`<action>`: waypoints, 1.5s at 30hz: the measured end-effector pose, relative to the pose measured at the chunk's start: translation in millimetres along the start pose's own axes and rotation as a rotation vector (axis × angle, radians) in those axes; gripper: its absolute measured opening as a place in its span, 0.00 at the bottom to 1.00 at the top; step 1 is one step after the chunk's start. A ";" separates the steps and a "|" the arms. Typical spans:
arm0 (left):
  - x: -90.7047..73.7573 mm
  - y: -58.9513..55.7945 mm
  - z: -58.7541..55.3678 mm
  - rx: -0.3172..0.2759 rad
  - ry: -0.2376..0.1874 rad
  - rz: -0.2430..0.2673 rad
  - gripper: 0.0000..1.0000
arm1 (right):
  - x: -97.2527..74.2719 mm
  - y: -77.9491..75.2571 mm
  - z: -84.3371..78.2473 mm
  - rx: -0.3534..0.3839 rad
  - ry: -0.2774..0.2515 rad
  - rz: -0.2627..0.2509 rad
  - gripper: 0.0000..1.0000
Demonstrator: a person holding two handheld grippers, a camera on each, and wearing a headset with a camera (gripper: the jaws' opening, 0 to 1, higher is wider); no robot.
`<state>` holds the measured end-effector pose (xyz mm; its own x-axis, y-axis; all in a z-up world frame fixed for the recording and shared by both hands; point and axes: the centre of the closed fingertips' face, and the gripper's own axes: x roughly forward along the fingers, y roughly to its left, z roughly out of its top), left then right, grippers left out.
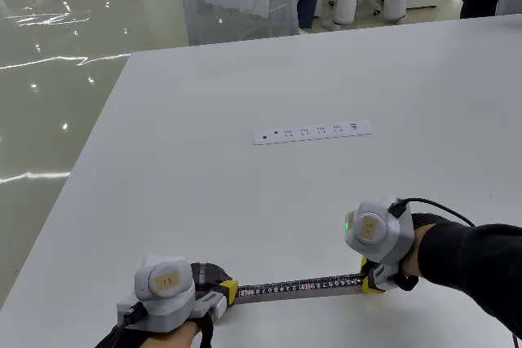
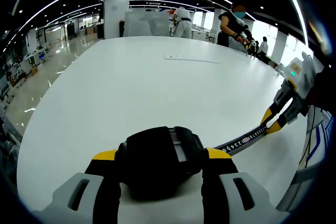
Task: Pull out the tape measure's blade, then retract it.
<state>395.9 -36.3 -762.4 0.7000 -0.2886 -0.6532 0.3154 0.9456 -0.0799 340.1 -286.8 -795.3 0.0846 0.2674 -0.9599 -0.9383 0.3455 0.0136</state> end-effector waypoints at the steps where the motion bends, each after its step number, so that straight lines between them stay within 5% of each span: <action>1: -0.1 -0.2 0.0 0.000 -0.001 0.000 0.57 | -0.1 -0.1 0.2 0.008 -0.004 0.000 0.08; 28: -0.8 -1.6 -0.3 -0.003 0.012 -0.003 0.58 | 2.7 -0.1 8.7 0.031 -0.056 0.000 0.09; 45: 0.4 -0.8 -0.9 -0.005 0.009 -0.004 0.58 | 4.8 1.6 14.0 0.002 -0.034 0.002 0.08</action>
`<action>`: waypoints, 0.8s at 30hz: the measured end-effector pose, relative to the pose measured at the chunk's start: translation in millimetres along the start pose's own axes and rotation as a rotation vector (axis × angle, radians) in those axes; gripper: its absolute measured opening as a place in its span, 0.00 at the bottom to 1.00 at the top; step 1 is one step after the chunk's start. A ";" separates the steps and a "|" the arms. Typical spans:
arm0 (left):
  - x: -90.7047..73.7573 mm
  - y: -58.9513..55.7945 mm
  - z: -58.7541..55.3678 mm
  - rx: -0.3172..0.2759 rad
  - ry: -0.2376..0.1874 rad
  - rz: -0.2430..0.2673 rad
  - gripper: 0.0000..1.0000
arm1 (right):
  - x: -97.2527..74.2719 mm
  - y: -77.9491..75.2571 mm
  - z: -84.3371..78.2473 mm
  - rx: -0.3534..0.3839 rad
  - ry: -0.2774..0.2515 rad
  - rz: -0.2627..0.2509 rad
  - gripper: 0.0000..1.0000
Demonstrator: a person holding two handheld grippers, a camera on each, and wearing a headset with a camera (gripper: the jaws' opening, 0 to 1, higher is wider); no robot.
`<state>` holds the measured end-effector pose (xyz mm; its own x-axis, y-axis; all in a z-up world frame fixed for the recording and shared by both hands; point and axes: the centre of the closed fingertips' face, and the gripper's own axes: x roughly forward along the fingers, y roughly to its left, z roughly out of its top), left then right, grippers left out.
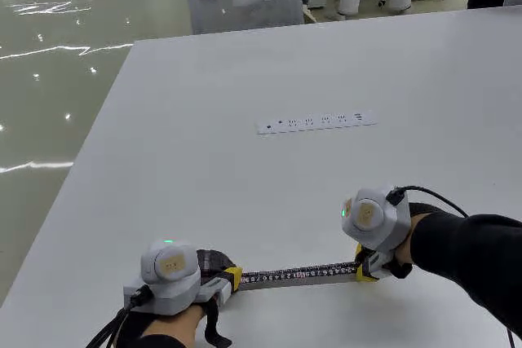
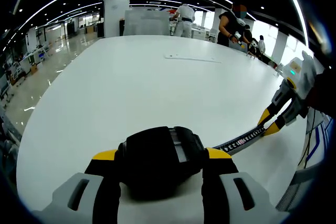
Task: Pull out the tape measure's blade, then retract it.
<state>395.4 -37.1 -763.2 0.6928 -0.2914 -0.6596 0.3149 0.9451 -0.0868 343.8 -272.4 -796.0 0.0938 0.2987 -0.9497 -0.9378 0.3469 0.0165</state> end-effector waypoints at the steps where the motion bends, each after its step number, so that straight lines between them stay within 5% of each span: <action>1: -0.1 0.0 0.0 0.000 0.000 0.000 0.58 | 0.2 0.1 0.6 -0.002 0.000 -0.001 0.08; 24: 0.1 0.2 0.1 -0.002 -0.002 -0.003 0.58 | 3.2 0.4 9.8 0.004 0.010 0.000 0.08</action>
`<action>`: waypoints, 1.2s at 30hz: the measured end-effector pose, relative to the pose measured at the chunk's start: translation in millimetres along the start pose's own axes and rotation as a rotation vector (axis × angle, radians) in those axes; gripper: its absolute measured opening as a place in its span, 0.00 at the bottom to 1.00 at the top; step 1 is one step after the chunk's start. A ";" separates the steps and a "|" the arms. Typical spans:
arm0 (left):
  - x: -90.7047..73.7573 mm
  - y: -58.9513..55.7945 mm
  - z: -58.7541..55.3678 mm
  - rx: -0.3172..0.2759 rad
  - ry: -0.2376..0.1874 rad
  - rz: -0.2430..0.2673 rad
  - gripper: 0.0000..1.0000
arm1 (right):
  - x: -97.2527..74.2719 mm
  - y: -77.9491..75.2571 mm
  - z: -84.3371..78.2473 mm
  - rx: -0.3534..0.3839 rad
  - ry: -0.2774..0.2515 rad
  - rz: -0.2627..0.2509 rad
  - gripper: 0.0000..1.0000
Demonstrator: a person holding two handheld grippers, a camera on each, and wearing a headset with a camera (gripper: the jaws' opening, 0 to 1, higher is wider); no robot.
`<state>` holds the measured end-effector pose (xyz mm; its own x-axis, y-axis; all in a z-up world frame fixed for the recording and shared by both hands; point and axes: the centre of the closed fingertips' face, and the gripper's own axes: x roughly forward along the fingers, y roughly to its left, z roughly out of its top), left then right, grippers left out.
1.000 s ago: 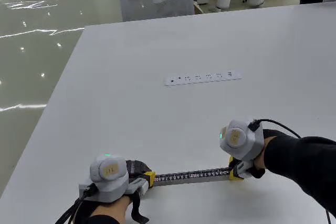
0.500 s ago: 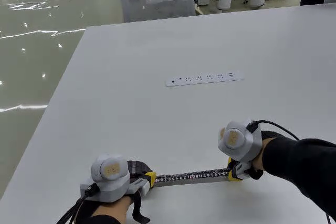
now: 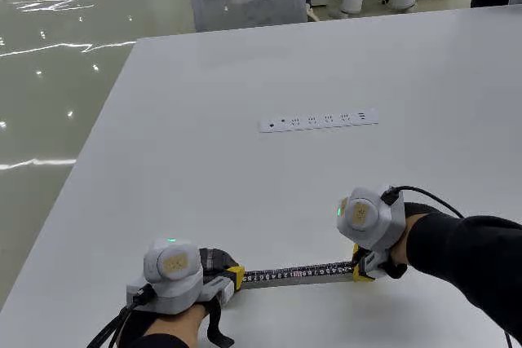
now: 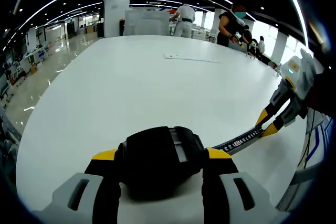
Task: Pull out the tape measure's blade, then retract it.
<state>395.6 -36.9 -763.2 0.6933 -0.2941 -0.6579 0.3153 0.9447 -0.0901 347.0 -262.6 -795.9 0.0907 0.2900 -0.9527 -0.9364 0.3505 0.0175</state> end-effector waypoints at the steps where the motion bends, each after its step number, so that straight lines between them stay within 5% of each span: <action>1: -0.1 0.0 0.1 0.000 0.000 0.000 0.58 | 0.2 0.0 0.3 0.000 -0.001 0.000 0.08; 36: 1.4 -0.1 -0.3 -0.005 0.006 -0.013 0.58 | 7.0 1.5 17.0 -0.004 0.001 0.000 0.08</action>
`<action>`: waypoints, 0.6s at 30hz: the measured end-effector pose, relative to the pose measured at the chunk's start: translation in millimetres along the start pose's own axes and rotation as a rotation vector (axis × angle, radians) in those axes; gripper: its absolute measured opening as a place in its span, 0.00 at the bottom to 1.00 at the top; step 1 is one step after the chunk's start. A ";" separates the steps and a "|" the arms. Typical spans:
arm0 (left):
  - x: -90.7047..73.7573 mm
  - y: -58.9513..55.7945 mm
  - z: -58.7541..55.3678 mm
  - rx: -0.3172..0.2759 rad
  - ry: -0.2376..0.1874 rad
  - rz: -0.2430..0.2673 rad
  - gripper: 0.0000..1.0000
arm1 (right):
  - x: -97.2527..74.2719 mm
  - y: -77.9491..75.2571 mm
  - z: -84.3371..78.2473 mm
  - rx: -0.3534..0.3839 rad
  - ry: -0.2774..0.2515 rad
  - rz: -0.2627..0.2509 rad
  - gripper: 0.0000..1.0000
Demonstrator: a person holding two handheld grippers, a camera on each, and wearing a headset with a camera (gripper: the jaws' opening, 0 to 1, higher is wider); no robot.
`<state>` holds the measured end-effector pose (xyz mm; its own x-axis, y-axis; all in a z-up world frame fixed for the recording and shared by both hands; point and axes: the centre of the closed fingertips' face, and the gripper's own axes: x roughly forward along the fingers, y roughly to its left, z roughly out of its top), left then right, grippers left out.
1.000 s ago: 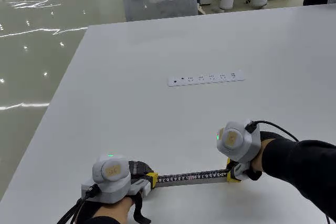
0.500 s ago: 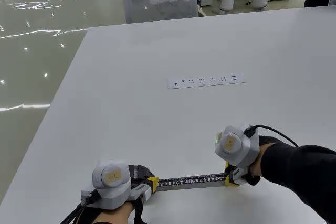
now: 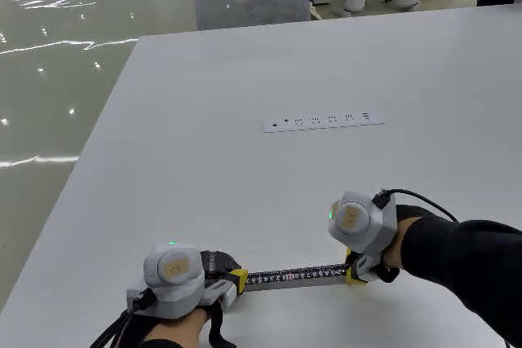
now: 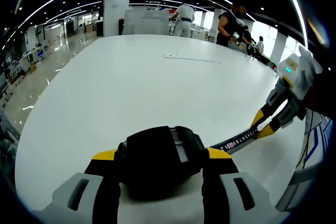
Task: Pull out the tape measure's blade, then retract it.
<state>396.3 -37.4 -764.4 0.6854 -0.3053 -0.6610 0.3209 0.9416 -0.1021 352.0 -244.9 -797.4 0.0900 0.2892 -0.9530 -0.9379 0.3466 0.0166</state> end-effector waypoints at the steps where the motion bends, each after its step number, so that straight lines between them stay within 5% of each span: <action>1: 0.0 0.1 0.1 0.000 -0.002 0.000 0.58 | 0.1 -0.1 0.6 -0.002 -0.001 0.000 0.08; 18: -0.2 0.3 0.4 -0.001 0.001 0.002 0.59 | 3.1 1.9 10.6 -0.009 -0.023 -0.001 0.08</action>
<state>396.6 -37.2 -764.0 0.6854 -0.3030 -0.6621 0.3189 0.9424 -0.1012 354.0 -233.9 -797.2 0.0987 0.3097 -0.9457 -0.9408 0.3388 0.0128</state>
